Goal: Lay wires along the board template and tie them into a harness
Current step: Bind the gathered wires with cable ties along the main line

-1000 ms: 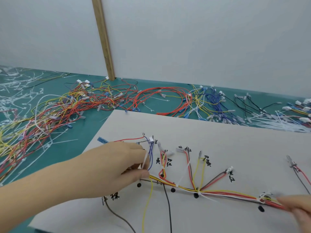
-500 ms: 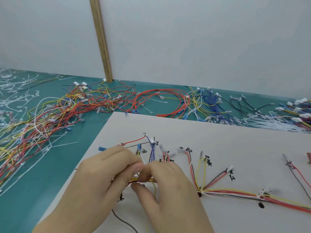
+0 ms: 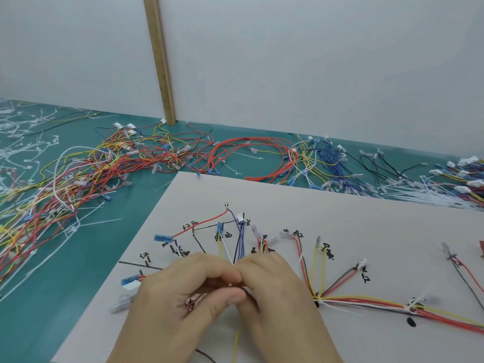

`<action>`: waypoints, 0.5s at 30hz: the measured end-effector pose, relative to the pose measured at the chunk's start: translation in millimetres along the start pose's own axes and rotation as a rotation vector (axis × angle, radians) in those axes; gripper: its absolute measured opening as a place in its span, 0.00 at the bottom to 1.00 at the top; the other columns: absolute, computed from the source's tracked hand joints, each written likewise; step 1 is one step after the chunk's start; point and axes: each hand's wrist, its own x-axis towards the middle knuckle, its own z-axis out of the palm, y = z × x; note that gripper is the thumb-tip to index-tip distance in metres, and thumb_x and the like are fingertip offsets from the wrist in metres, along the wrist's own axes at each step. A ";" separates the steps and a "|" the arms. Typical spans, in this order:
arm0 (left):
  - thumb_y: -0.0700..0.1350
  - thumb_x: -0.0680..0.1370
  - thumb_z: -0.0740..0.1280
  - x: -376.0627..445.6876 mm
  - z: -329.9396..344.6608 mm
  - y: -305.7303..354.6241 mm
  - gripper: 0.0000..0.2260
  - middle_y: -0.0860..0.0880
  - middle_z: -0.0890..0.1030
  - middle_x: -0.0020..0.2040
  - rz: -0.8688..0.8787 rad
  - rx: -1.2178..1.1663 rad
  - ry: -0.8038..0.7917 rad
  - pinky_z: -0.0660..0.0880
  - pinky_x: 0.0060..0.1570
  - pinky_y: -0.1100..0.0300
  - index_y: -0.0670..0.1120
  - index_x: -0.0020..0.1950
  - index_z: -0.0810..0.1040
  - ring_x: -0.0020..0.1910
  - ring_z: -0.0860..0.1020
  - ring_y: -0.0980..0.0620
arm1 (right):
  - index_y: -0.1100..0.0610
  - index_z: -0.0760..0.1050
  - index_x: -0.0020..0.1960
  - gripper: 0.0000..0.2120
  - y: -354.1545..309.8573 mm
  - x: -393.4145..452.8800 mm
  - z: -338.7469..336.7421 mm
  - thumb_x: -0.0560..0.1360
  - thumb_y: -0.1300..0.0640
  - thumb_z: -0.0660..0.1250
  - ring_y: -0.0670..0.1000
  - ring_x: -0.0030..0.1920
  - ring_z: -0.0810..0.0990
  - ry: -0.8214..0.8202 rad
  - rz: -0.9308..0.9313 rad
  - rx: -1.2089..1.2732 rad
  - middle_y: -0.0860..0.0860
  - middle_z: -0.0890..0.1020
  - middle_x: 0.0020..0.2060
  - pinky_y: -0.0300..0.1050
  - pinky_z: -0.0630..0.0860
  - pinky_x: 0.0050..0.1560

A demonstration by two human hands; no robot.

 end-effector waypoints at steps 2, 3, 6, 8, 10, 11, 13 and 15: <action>0.51 0.68 0.64 -1.4 -0.5 -3.5 0.06 0.62 0.80 0.41 -0.010 0.051 0.000 0.74 0.38 0.74 0.58 0.45 0.77 0.38 0.79 0.63 | 0.51 0.78 0.35 0.11 -0.7 -0.2 0.3 0.68 0.52 0.57 0.44 0.37 0.75 0.021 -0.001 -0.004 0.43 0.79 0.33 0.34 0.70 0.32; 0.51 0.69 0.64 -2.2 -0.8 -3.9 0.06 0.62 0.80 0.42 -0.011 0.061 0.007 0.73 0.38 0.75 0.57 0.45 0.77 0.38 0.79 0.64 | 0.51 0.79 0.36 0.12 -1.5 -0.4 0.2 0.68 0.51 0.57 0.46 0.36 0.77 0.027 -0.004 -0.006 0.43 0.79 0.33 0.35 0.71 0.32; 0.50 0.71 0.62 -0.9 2.6 -12.7 0.04 0.60 0.79 0.38 -0.062 0.102 0.033 0.74 0.37 0.73 0.55 0.41 0.77 0.36 0.78 0.63 | 0.51 0.80 0.36 0.13 -1.6 -1.4 2.6 0.69 0.51 0.58 0.48 0.34 0.79 0.049 -0.011 -0.025 0.43 0.80 0.33 0.35 0.72 0.32; 0.43 0.75 0.62 -8.4 4.9 -25.9 0.18 0.58 0.72 0.22 -0.179 0.125 -0.147 0.69 0.29 0.73 0.40 0.25 0.70 0.25 0.74 0.62 | 0.51 0.80 0.35 0.12 -2.1 -1.0 3.6 0.68 0.51 0.58 0.48 0.34 0.79 0.068 -0.003 -0.039 0.43 0.80 0.32 0.35 0.72 0.32; 0.34 0.76 0.63 -14.9 8.9 -48.1 0.19 0.43 0.59 0.18 -0.404 0.106 -0.137 0.63 0.38 0.59 0.29 0.28 0.61 0.27 0.68 0.54 | 0.52 0.79 0.35 0.12 -3.0 -0.7 4.6 0.68 0.52 0.58 0.48 0.33 0.78 0.105 0.003 -0.048 0.44 0.79 0.32 0.35 0.72 0.31; 0.32 0.74 0.64 -11.3 10.1 -49.8 0.14 0.45 0.63 0.21 -0.409 0.136 -0.184 0.61 0.41 0.58 0.34 0.28 0.66 0.32 0.67 0.56 | 0.52 0.79 0.35 0.12 -3.8 -0.5 4.7 0.68 0.53 0.58 0.49 0.33 0.78 0.120 0.001 -0.057 0.45 0.79 0.32 0.36 0.73 0.31; 0.37 0.71 0.63 3.2 15.2 -33.8 0.10 0.55 0.73 0.26 -0.151 0.271 -0.097 0.68 0.33 0.66 0.46 0.30 0.72 0.31 0.72 0.58 | 0.52 0.79 0.35 0.11 -3.9 -0.7 5.4 0.68 0.55 0.59 0.49 0.33 0.79 0.150 -0.016 -0.081 0.45 0.80 0.33 0.36 0.73 0.31; 0.44 0.70 0.60 -2.4 12.3 -16.6 0.07 0.64 0.77 0.41 0.016 0.158 0.005 0.73 0.39 0.70 0.56 0.41 0.75 0.39 0.75 0.66 | 0.52 0.79 0.34 0.09 -3.4 -0.5 5.3 0.67 0.56 0.60 0.49 0.33 0.79 0.164 -0.022 -0.086 0.45 0.80 0.33 0.35 0.73 0.30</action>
